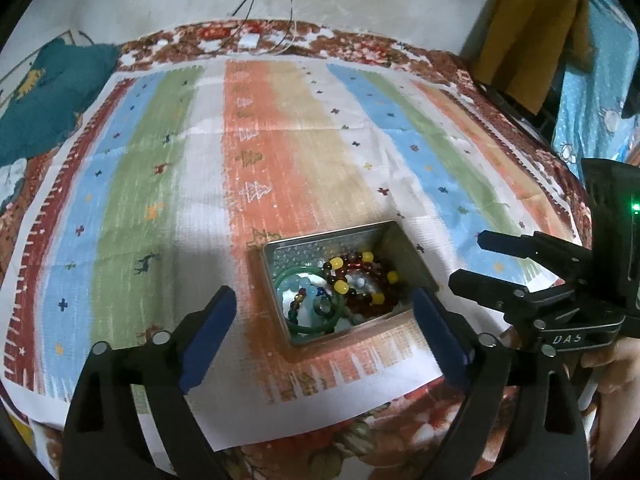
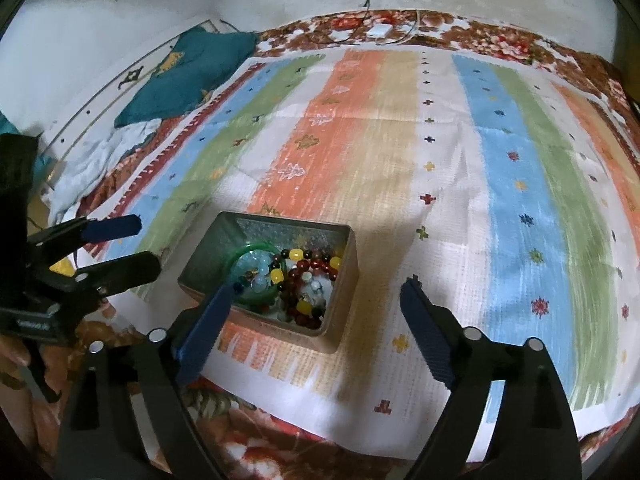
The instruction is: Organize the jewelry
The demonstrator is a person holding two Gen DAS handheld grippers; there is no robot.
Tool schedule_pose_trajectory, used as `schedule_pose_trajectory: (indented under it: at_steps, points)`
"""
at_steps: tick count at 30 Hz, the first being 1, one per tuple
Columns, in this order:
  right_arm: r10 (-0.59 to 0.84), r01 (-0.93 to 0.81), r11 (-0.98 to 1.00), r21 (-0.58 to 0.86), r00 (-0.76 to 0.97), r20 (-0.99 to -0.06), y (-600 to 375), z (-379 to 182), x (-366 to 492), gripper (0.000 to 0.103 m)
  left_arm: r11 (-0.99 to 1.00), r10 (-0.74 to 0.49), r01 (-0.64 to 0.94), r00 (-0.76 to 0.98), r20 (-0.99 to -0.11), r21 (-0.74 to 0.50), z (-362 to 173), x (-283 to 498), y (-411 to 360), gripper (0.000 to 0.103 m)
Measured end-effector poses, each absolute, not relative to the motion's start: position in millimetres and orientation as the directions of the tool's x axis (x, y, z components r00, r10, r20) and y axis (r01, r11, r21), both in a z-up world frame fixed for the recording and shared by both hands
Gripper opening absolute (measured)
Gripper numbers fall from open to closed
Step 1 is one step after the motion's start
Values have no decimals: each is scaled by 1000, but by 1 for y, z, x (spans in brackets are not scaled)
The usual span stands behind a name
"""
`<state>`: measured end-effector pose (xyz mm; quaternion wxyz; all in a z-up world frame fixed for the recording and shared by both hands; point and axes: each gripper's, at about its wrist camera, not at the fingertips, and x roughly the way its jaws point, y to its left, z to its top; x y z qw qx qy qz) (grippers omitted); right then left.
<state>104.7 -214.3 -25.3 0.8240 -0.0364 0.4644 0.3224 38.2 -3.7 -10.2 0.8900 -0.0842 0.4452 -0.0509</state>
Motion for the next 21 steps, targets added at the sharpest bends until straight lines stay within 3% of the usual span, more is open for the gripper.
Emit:
schedule_pose_trajectory:
  at_steps: [4,21]
  points:
    - [498,-566,794,221,397,-771,-219,-23,93,93,987,-138,24,631,-763,-158,-7,28,-8,97]
    - [507,-580,804,130,556,-659,-234,-7,50,96,999,-39,13,701,-712,-41,-3,0,-27,97]
